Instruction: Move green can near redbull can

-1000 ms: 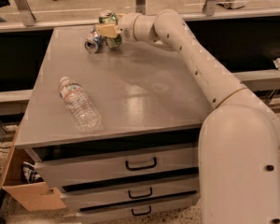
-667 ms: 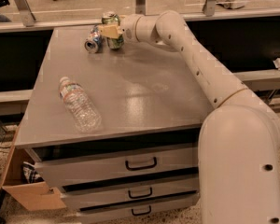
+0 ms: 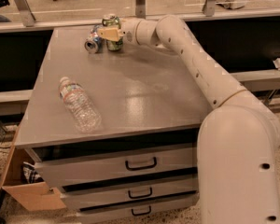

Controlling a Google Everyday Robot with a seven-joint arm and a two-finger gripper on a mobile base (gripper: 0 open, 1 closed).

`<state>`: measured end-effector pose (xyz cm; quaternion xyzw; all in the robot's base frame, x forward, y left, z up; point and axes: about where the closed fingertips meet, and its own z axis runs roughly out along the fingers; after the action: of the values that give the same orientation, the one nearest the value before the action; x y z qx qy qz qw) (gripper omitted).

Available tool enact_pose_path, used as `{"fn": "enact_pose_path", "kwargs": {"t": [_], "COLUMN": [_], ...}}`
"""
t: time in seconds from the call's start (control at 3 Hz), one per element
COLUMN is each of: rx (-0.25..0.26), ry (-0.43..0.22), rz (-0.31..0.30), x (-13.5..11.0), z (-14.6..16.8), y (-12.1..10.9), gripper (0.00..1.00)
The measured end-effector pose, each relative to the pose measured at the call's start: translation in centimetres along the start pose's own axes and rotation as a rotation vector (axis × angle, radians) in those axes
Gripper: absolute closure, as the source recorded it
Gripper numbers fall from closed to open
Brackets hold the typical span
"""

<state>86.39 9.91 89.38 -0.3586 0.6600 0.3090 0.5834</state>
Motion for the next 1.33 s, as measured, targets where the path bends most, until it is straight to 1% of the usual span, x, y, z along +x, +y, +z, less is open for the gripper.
{"fn": "enact_pose_path", "kwargs": {"t": [0.33,0.67,1.0,1.33], "rx": [0.000,0.007,0.029,0.059], "ry": [0.000,0.003,0.010,-0.009], "rz": [0.000,0.020,0.004,-0.065], "x": [0.0,0.7,0.3,-2.3], "z": [0.0,-0.3,-2.5,-7.4], "y": [0.0,-0.2,-1.3,-3.2], "gripper": [0.02,0.00,0.00,0.00]}}
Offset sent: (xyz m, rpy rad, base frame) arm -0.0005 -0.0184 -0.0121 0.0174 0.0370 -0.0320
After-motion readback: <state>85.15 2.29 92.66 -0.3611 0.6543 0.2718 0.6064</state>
